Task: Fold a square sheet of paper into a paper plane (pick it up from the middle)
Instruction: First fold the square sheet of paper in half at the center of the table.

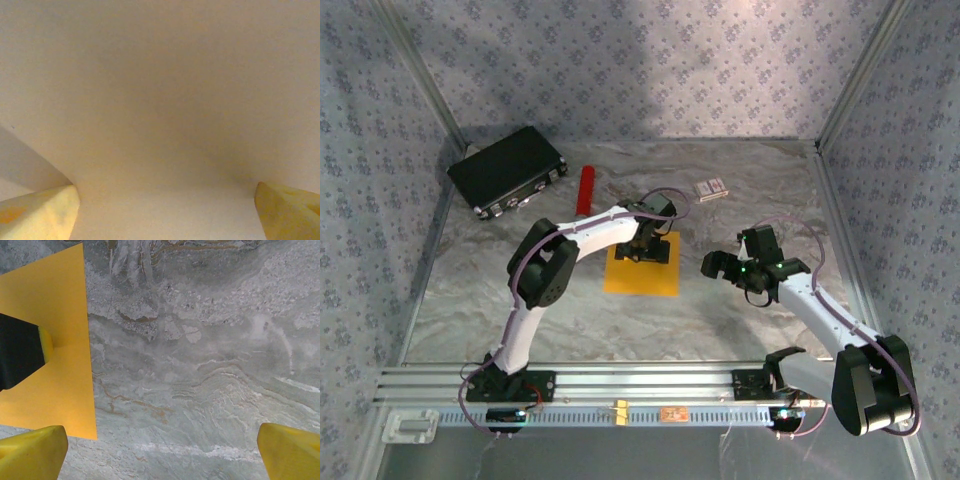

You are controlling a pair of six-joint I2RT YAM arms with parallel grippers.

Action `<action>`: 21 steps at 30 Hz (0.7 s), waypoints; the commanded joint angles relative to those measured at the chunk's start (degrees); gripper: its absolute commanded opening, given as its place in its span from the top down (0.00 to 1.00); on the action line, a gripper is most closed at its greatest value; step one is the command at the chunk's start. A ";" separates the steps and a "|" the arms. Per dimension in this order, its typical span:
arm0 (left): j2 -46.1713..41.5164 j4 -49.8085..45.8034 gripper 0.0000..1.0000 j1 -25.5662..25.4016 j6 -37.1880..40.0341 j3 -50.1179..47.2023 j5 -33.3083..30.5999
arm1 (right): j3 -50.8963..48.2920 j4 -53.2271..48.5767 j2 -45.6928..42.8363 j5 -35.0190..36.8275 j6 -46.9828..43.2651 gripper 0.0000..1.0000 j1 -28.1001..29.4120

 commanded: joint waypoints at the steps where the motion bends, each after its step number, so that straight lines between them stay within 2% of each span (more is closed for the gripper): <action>1: 3.94 -2.99 0.09 -0.96 -1.94 0.04 -0.75 | 1.67 -1.41 0.42 1.14 0.41 0.01 0.39; 11: 6.12 -3.35 0.10 -2.06 -1.75 -1.16 -1.66 | 1.67 -1.81 0.42 1.63 0.39 0.01 0.45; 21: 5.09 -1.94 0.12 -2.05 -0.98 -1.83 0.16 | 1.79 -1.98 0.07 1.82 0.48 0.01 0.49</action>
